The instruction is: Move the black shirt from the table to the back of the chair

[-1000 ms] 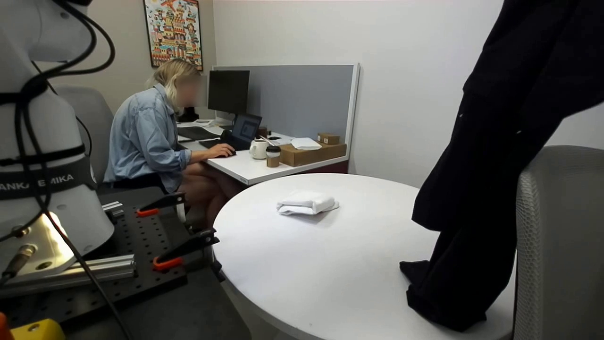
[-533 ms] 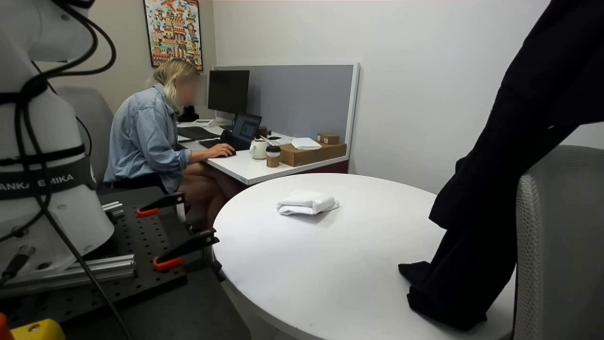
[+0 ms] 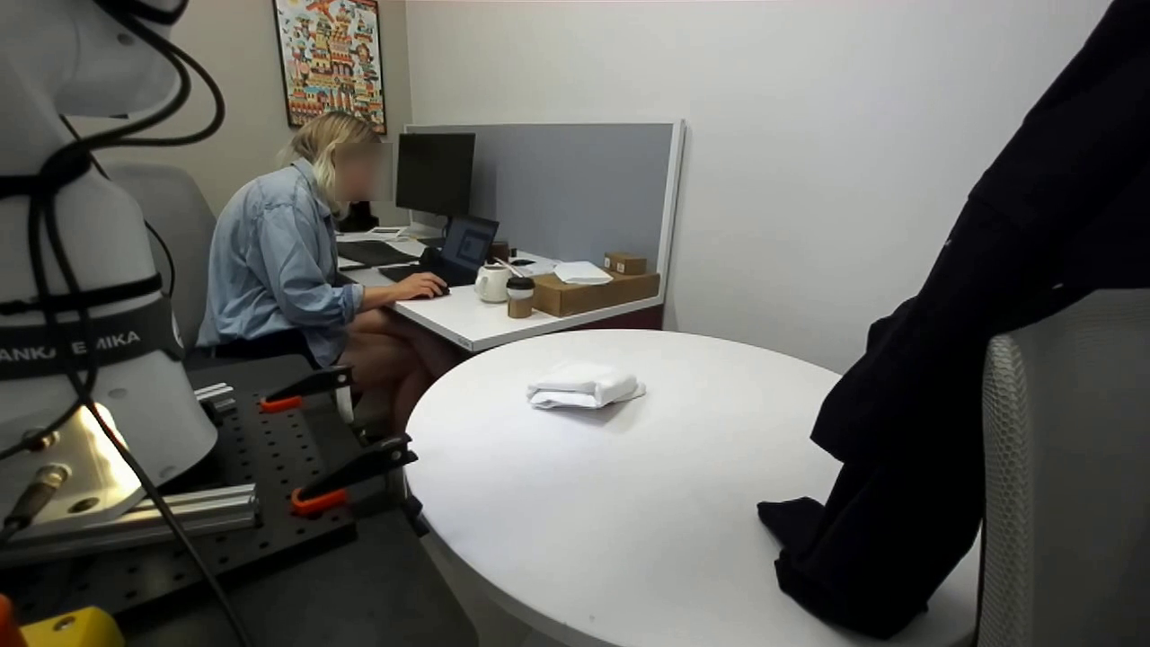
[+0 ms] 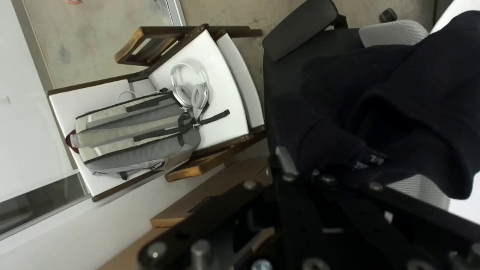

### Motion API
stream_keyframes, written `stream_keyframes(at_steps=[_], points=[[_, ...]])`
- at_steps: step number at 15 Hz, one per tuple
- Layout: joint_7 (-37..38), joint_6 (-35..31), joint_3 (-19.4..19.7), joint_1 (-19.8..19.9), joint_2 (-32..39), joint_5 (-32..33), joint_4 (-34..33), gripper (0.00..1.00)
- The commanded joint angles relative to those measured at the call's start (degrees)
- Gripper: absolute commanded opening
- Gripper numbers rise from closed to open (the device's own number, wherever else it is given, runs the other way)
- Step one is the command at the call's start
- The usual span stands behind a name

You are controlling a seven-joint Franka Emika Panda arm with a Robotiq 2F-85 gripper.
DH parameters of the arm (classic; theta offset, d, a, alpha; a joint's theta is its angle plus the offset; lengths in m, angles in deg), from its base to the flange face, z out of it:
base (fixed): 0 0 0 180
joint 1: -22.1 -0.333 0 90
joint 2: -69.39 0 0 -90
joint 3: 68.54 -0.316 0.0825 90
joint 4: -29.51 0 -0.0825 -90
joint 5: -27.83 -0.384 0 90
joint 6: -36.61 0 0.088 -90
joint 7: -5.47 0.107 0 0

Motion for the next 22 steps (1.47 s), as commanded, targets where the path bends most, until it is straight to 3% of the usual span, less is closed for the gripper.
stream_keyframes(at_steps=[1,8,9,12,19,22], points=[[1.69,-1.62,1.66,-0.39,2.83,2.21,-1.48,0.01],[5.1,-1.74,3.27,-0.22,6.69,3.75,-1.12,0.01],[5.69,-1.06,3.46,-0.21,7.04,3.74,-0.93,0.29],[6.92,-0.11,3.63,0.14,8.36,3.41,-1.12,0.44],[5.36,1.12,1.51,1.67,9.14,0.88,-1.25,0.96],[3.25,2.63,-0.86,2.44,7.73,-1.75,-0.69,1.0]])
